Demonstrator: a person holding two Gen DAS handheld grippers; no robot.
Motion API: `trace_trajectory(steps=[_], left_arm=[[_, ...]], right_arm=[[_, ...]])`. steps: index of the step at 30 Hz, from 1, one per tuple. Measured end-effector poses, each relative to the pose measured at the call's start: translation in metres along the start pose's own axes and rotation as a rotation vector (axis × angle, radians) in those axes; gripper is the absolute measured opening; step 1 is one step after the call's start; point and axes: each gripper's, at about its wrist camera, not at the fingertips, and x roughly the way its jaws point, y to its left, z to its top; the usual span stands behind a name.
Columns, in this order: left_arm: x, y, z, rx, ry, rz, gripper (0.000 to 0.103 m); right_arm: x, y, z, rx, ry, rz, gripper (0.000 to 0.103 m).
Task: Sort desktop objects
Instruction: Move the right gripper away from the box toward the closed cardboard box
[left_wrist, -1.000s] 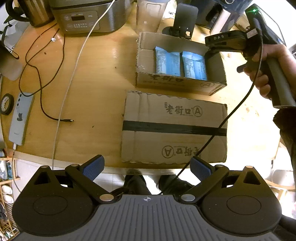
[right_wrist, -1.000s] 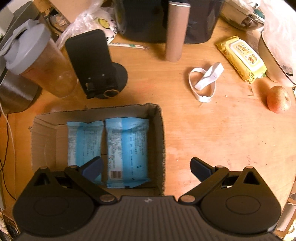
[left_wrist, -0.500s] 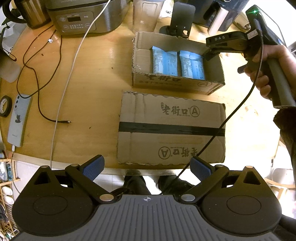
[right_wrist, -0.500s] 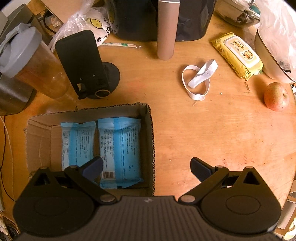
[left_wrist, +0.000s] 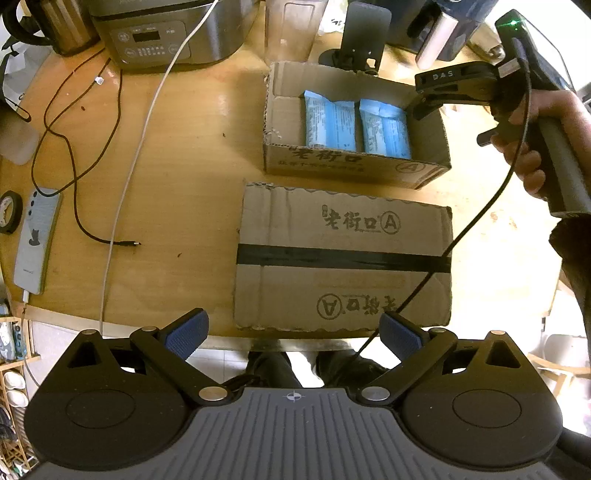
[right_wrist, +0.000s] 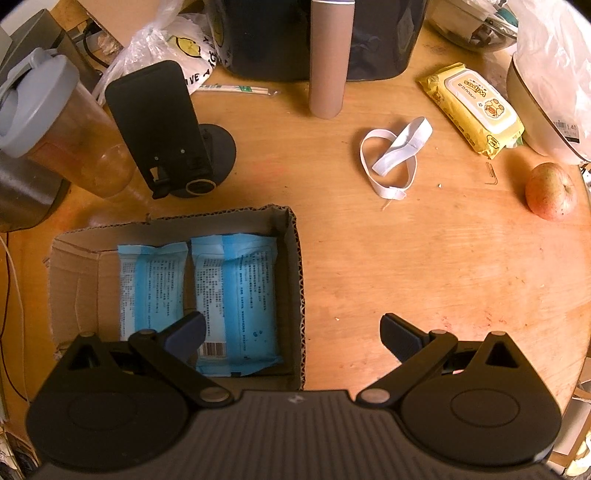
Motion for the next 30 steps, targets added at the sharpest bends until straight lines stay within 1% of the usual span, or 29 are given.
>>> trace_trajectory(steps=[8, 14, 21, 30], left_arm=[[0.008, 0.002, 0.010, 0.000, 0.005, 0.005, 0.101], [0.009, 0.002, 0.026, 0.005, -0.010, 0.008, 0.101], [0.014, 0.002, 0.042, 0.015, -0.012, 0.008, 0.101], [0.019, 0.005, 0.050, 0.015, -0.007, 0.013, 0.101]], right_arm=[[0.000, -0.001, -0.001, 0.007, 0.001, 0.004, 0.103], [-0.001, -0.002, -0.004, 0.013, 0.003, 0.006, 0.103], [-0.003, -0.006, -0.014, 0.028, 0.012, 0.018, 0.103], [-0.012, -0.007, -0.034, 0.043, 0.011, 0.035, 0.103]])
